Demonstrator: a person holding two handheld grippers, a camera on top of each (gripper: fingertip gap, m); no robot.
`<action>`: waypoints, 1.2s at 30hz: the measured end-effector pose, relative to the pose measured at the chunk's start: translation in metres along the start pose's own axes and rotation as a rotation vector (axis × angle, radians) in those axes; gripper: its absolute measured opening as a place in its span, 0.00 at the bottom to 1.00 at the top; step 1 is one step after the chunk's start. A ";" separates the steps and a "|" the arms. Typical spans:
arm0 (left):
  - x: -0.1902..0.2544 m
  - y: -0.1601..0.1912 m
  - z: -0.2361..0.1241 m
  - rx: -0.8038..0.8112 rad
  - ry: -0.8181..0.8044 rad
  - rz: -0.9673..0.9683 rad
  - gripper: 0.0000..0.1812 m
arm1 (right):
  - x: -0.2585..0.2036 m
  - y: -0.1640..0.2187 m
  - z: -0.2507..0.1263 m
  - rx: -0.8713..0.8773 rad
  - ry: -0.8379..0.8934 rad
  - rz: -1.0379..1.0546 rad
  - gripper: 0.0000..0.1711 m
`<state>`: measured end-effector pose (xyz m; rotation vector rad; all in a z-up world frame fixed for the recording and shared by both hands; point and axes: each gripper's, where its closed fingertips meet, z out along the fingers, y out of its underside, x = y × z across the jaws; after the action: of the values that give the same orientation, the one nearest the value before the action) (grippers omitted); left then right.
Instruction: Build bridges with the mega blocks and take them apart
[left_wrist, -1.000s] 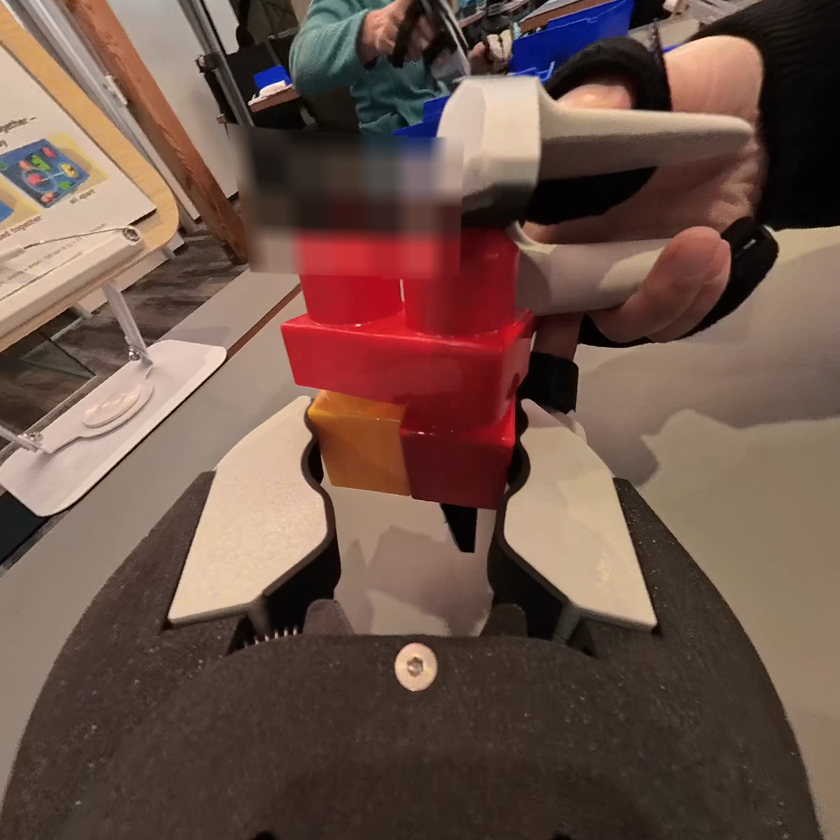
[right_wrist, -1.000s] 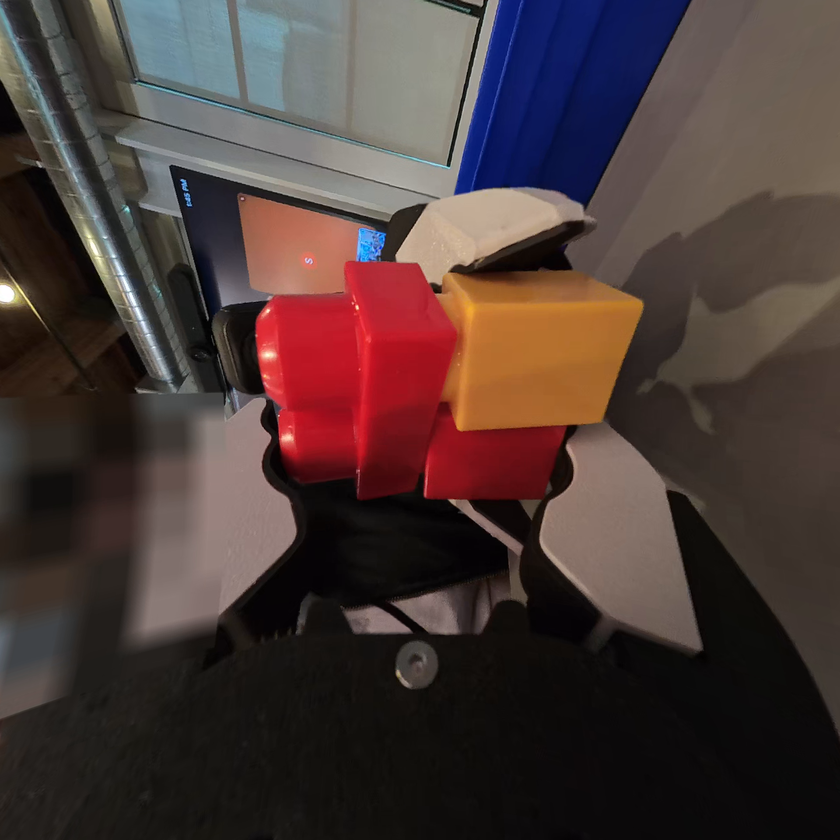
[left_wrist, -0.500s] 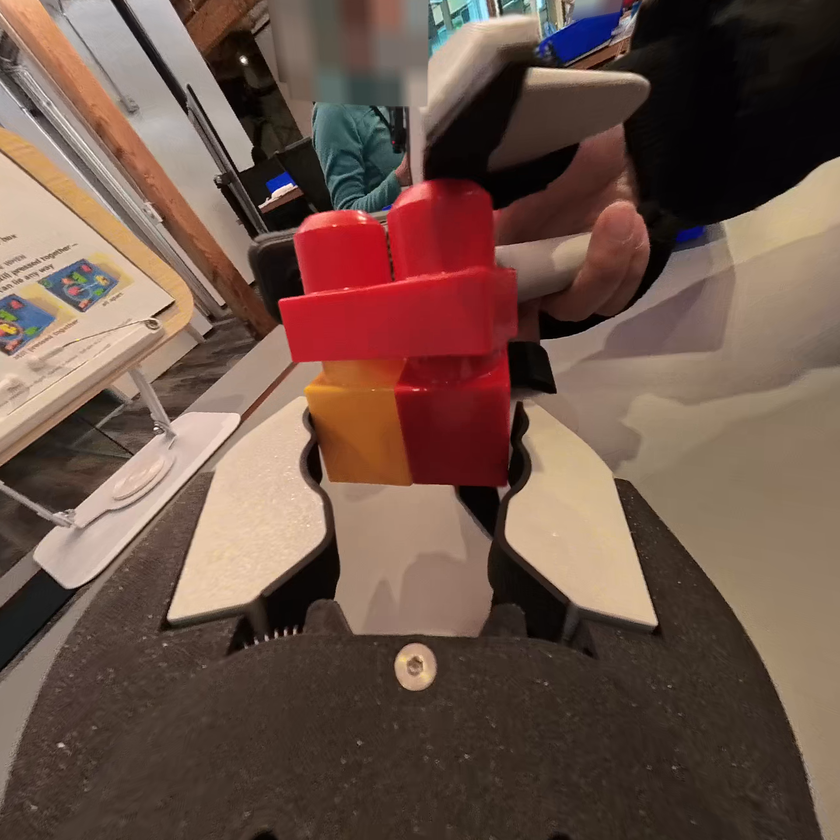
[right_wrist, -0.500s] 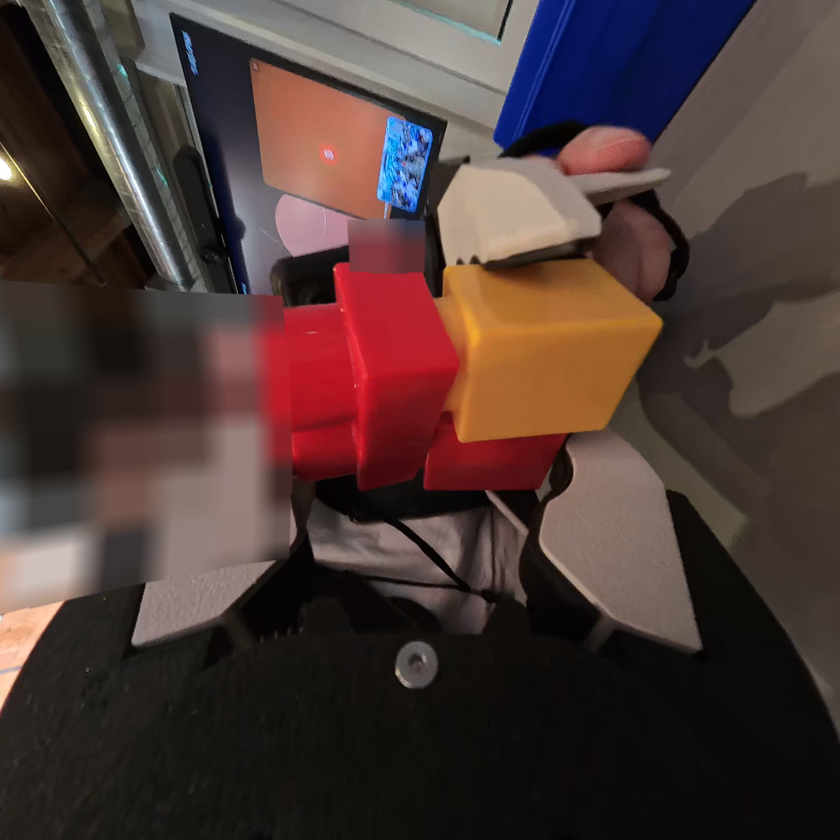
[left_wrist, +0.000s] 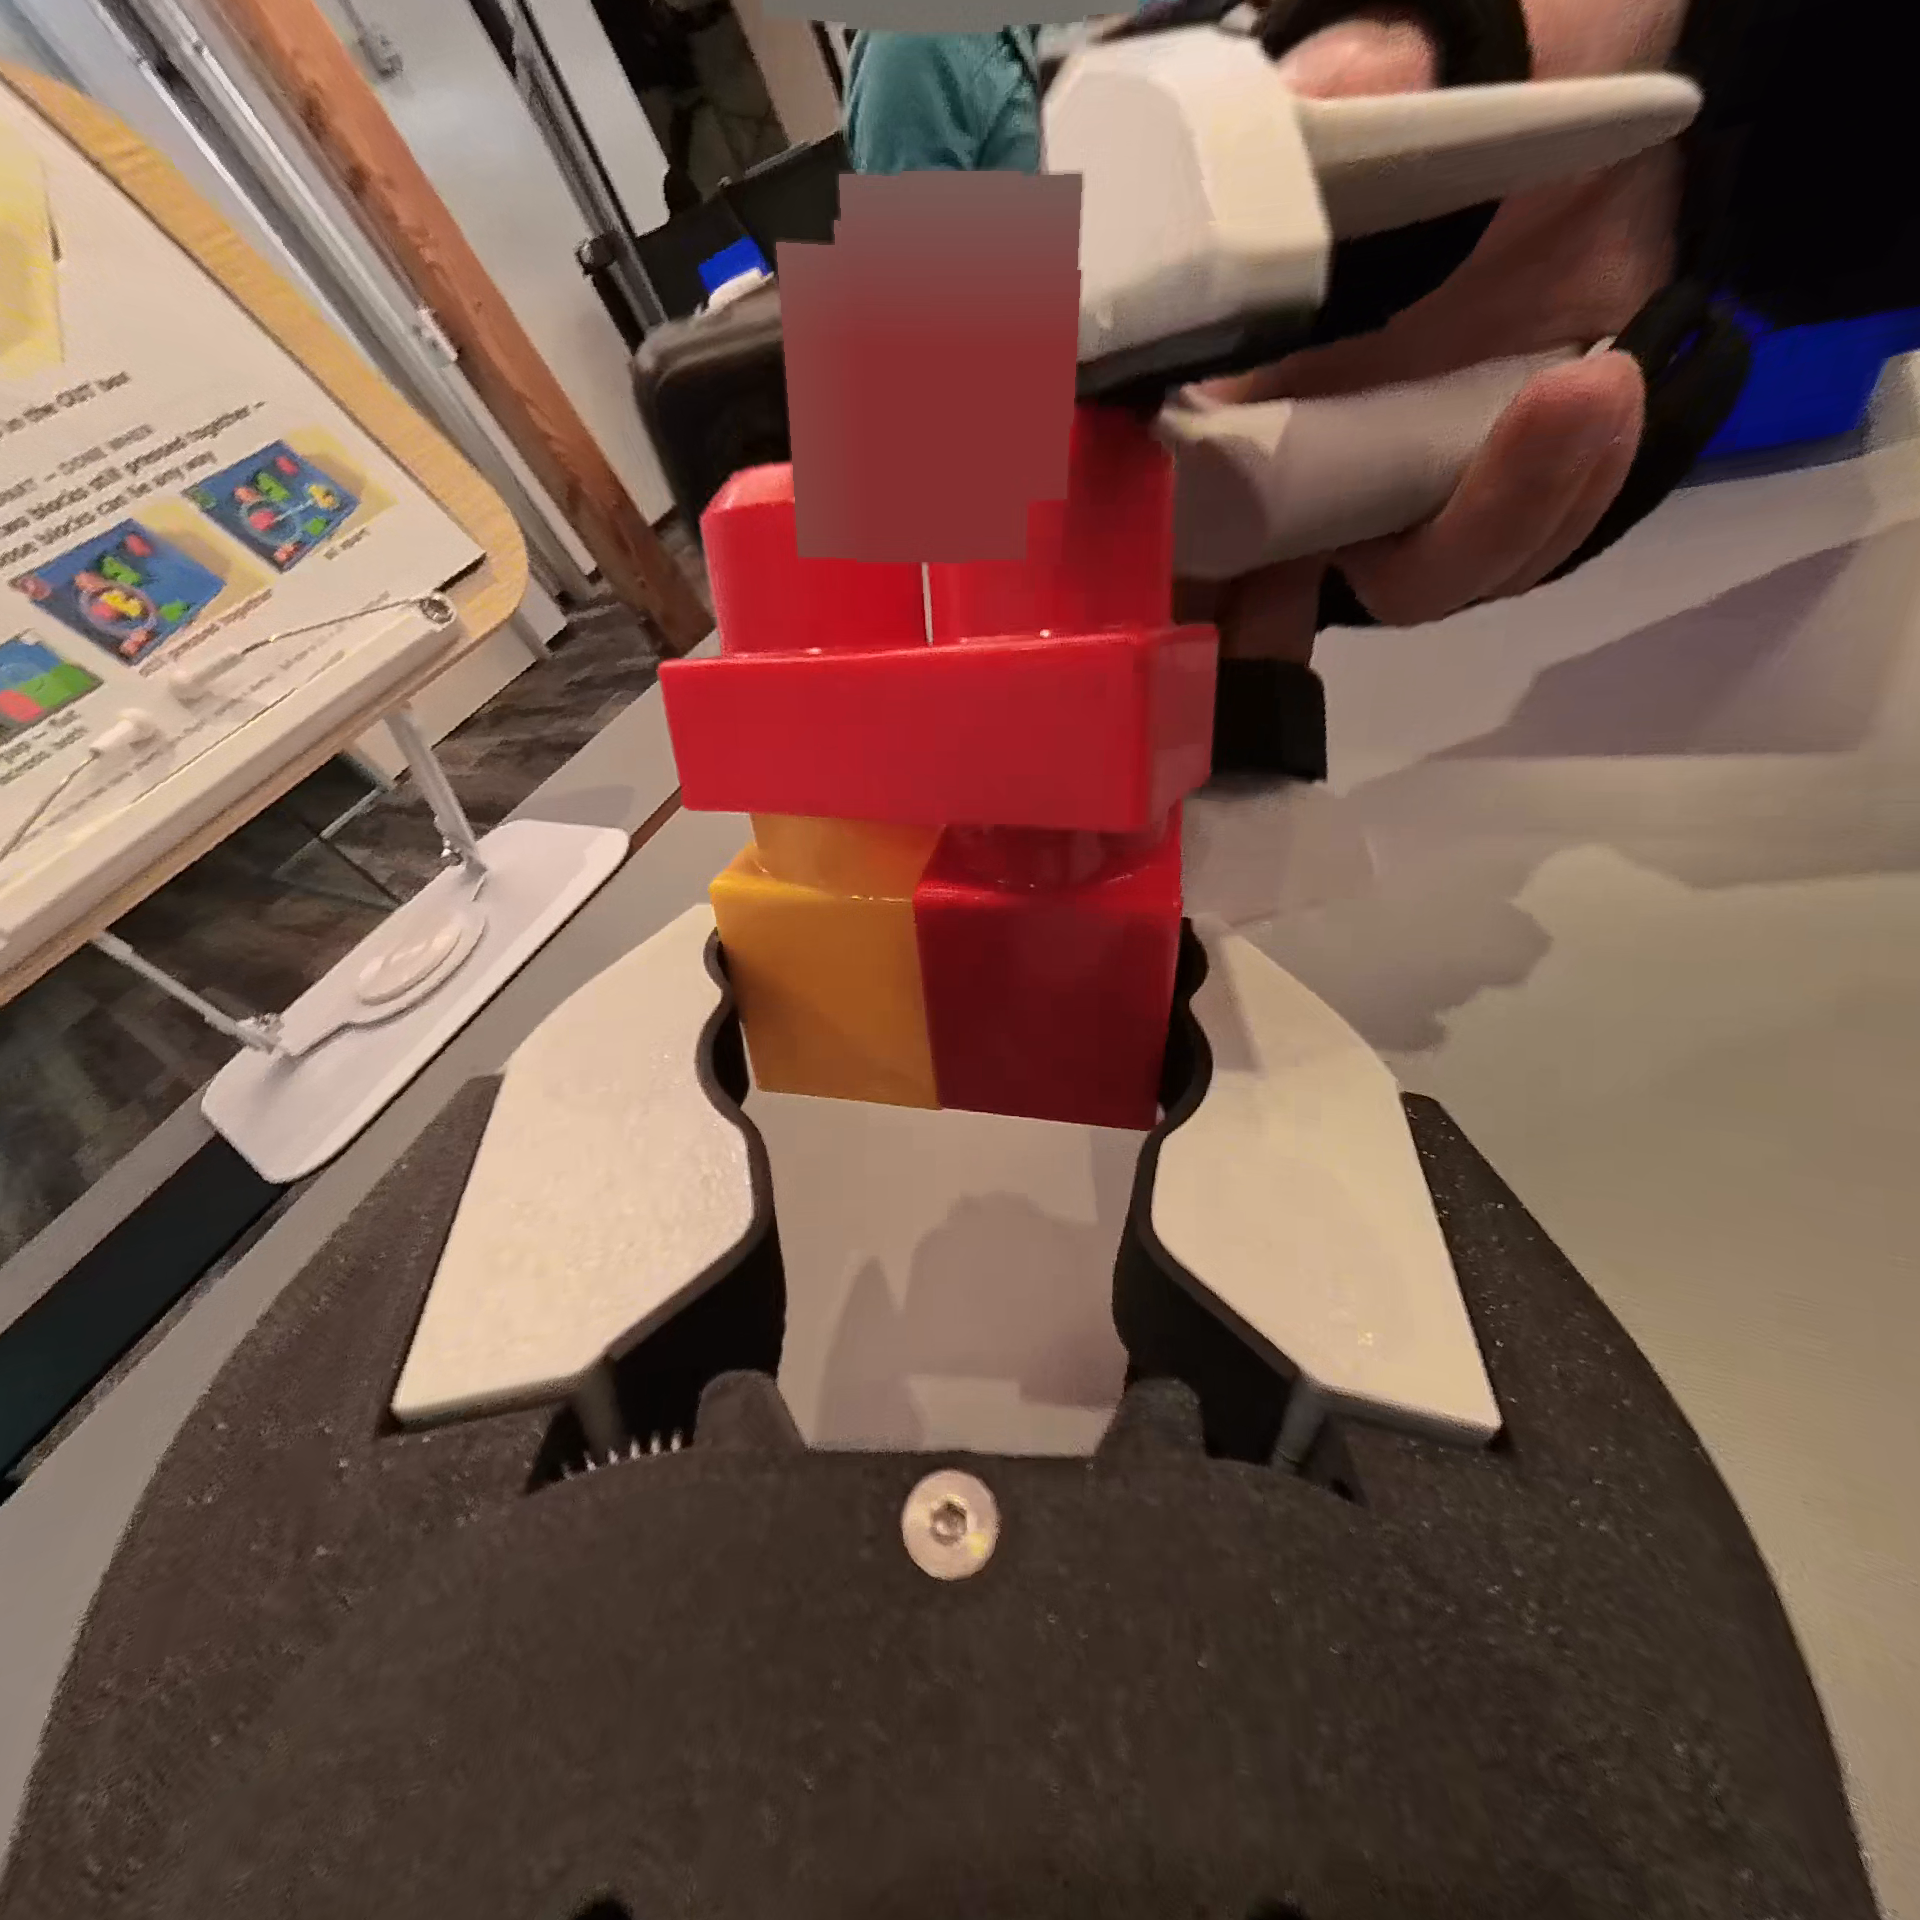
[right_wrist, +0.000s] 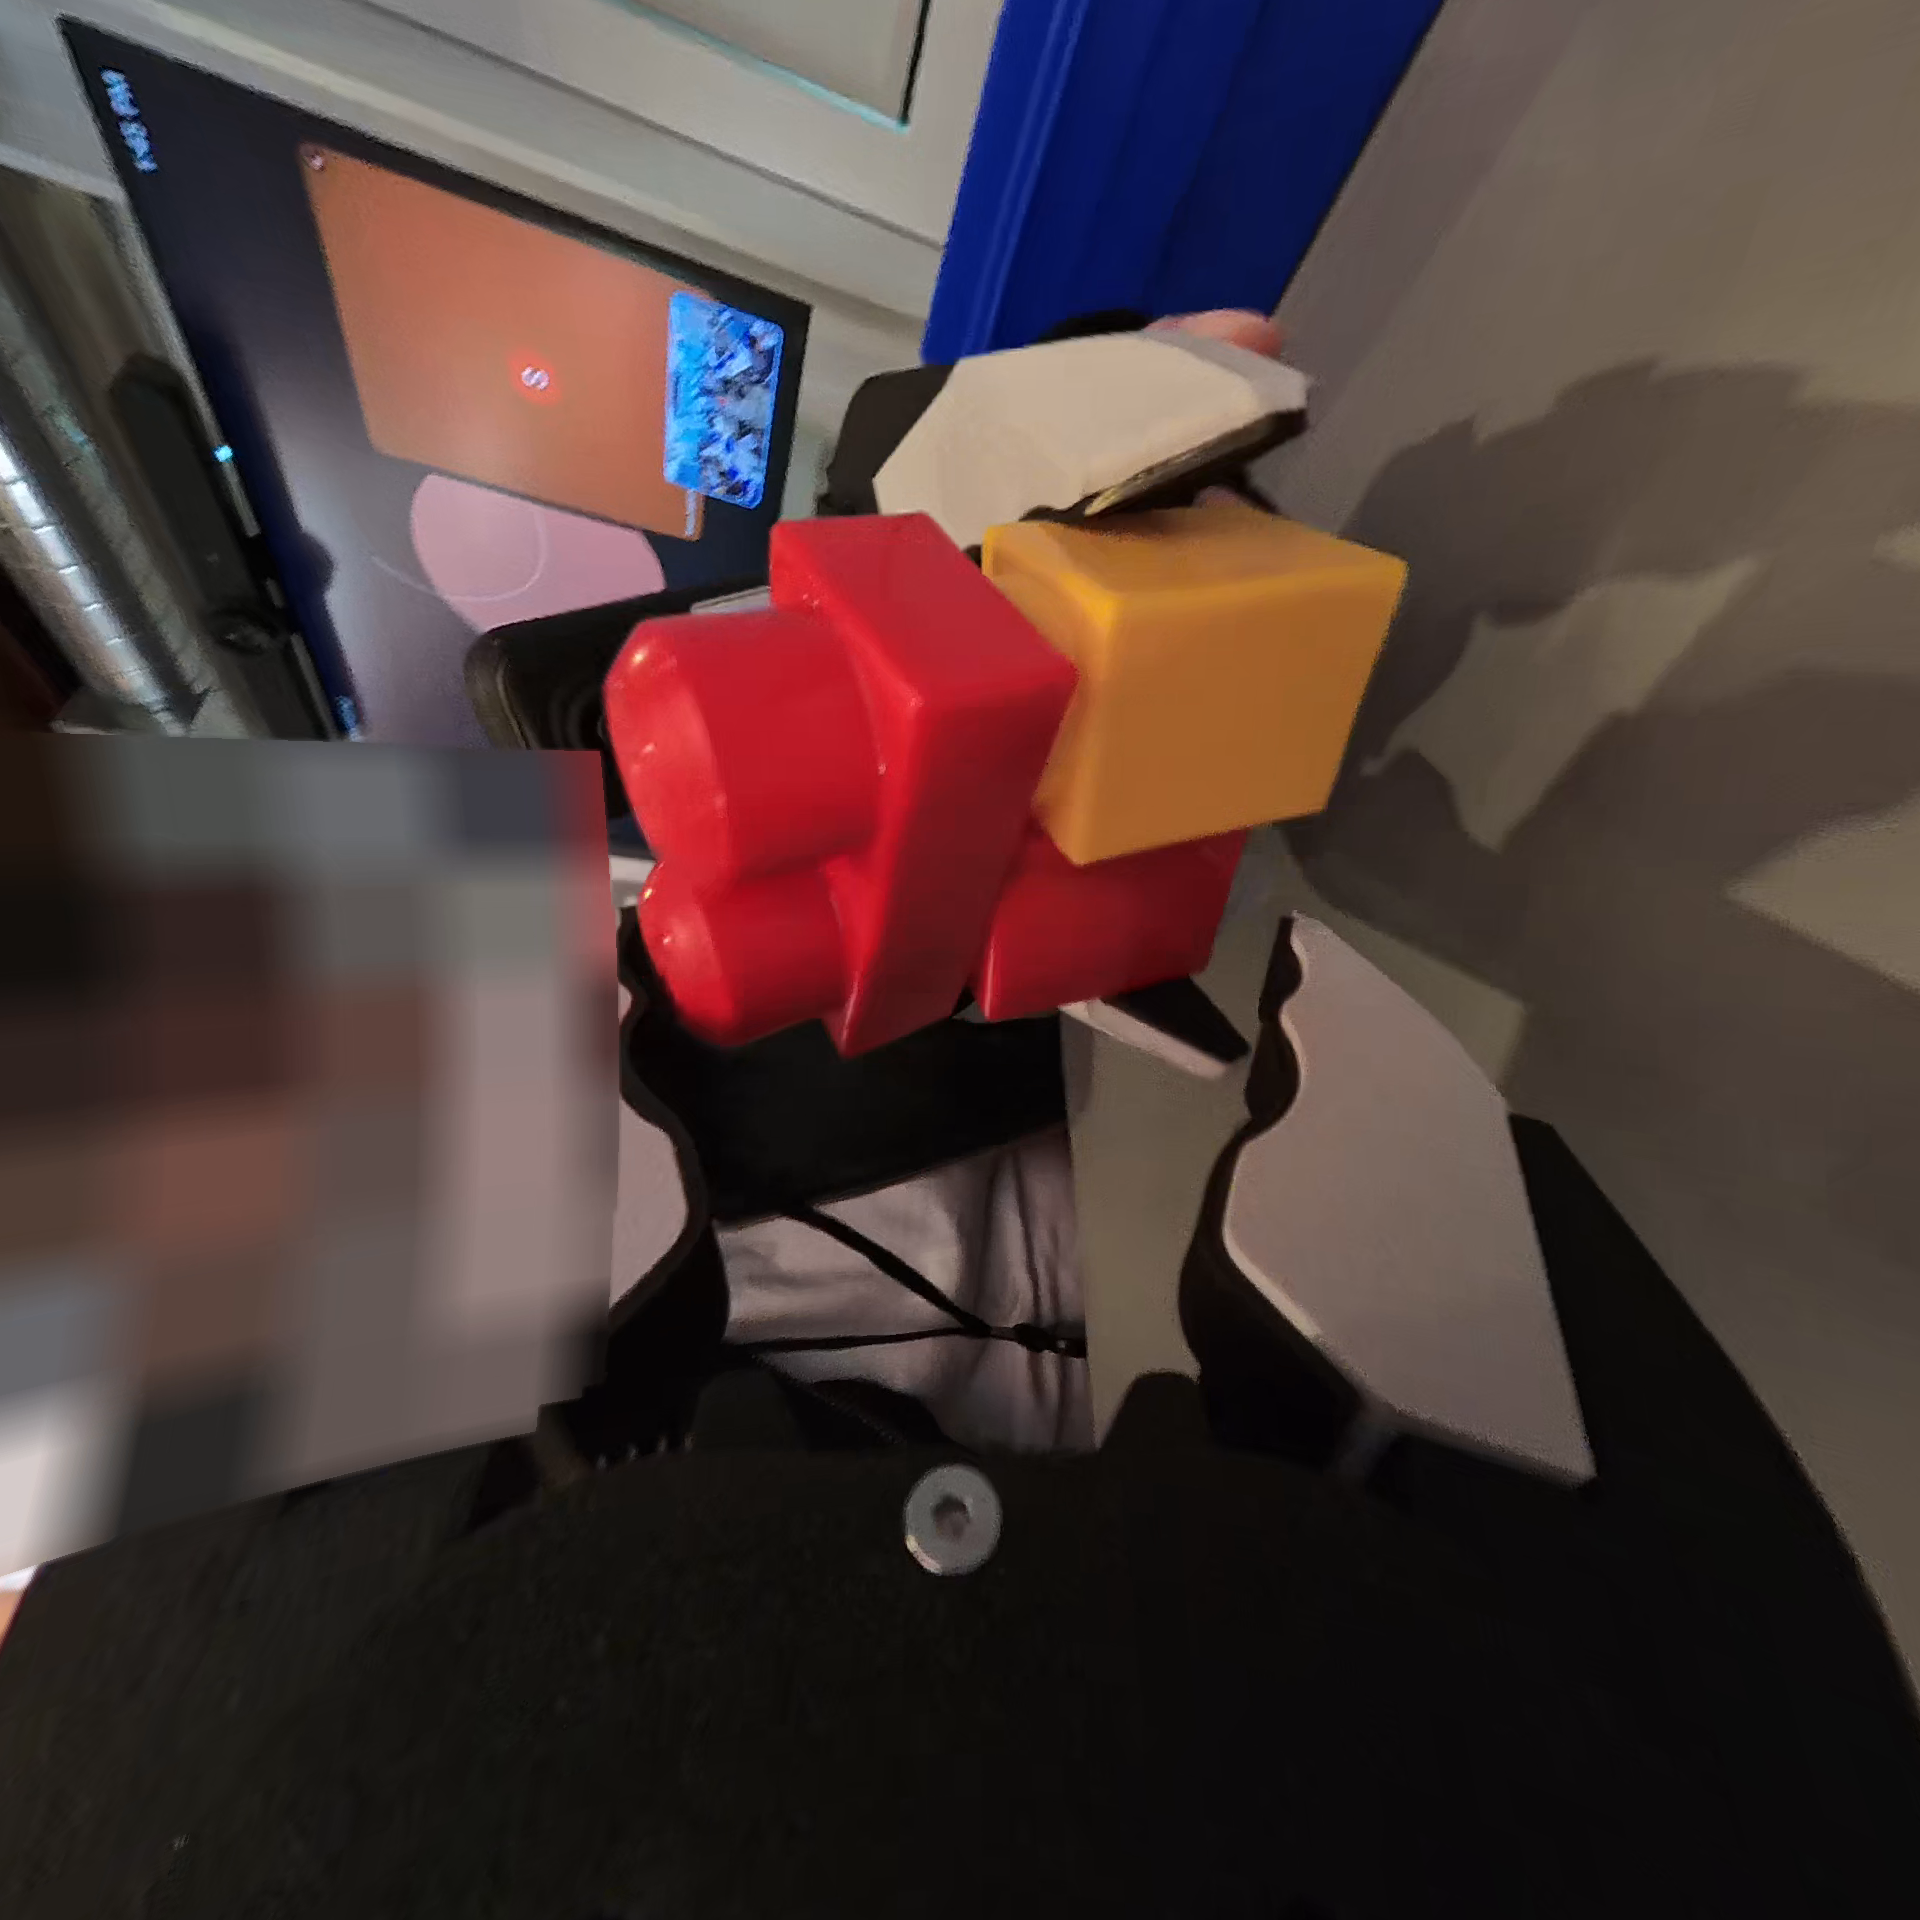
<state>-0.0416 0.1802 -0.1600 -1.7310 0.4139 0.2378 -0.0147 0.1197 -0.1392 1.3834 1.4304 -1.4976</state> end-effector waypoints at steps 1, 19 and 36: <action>-0.001 0.004 0.001 -0.018 -0.002 -0.009 0.44 | 0.003 -0.004 -0.005 0.023 0.038 -0.011 0.65; -0.025 0.016 0.003 -0.063 -0.162 -0.023 0.43 | 0.001 -0.047 -0.051 0.179 0.525 -0.204 0.45; -0.028 0.018 0.002 -0.083 -0.184 -0.051 0.43 | 0.015 -0.058 -0.034 0.036 0.824 -0.226 0.22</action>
<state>-0.0746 0.1838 -0.1658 -1.7811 0.2277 0.3786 -0.0645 0.1669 -0.1323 2.0476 2.1043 -1.1072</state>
